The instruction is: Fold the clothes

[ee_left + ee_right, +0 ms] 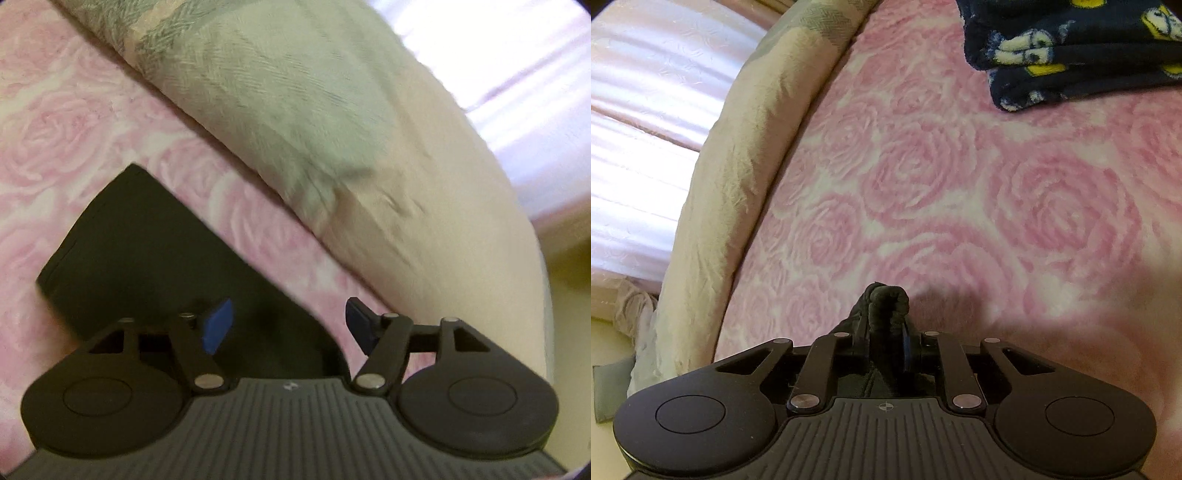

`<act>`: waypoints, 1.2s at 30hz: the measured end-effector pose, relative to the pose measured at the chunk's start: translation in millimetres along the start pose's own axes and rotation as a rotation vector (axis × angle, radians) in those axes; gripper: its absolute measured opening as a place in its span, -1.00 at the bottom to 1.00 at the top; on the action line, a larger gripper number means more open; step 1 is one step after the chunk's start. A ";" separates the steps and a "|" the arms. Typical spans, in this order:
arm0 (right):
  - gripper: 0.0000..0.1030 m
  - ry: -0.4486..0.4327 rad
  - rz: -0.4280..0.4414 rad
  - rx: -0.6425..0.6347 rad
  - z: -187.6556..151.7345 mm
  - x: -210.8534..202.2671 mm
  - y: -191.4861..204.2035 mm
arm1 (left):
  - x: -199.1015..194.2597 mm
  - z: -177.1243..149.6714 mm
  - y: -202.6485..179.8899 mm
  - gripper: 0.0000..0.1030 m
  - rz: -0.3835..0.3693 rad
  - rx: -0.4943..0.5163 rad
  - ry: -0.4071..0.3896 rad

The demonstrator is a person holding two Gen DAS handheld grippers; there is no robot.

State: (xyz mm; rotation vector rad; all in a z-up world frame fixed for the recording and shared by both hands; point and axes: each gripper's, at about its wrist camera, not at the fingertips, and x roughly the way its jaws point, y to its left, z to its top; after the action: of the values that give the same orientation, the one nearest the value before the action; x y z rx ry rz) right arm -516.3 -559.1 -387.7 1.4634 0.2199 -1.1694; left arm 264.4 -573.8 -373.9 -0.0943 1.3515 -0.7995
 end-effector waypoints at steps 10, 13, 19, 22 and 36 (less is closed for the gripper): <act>-0.72 0.019 -0.035 0.014 3.3 12.1 -6.7 | 88.2 45.0 -26.1 0.35 0.290 0.036 0.301; -0.72 0.020 -0.041 0.029 3.5 15.3 -8.2 | 92.1 30.6 -43.5 -0.06 0.368 0.230 0.309; -0.76 -0.020 -0.022 -0.014 4.7 7.4 4.8 | 42.0 18.0 -17.2 -0.96 0.156 0.289 0.225; -0.79 -0.071 0.041 -0.077 11.1 -7.5 23.3 | -23.9 20.5 -15.5 -0.97 -0.071 0.346 0.044; 0.47 -0.279 0.069 -0.112 52.3 25.3 94.2 | -97.3 -16.8 82.5 -0.21 0.226 0.234 -0.266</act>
State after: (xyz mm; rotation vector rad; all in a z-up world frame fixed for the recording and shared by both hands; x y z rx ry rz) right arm -464.7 -642.1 -335.8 1.1863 0.0412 -1.2684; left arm 287.1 -452.1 -338.6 0.1309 0.9907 -0.7196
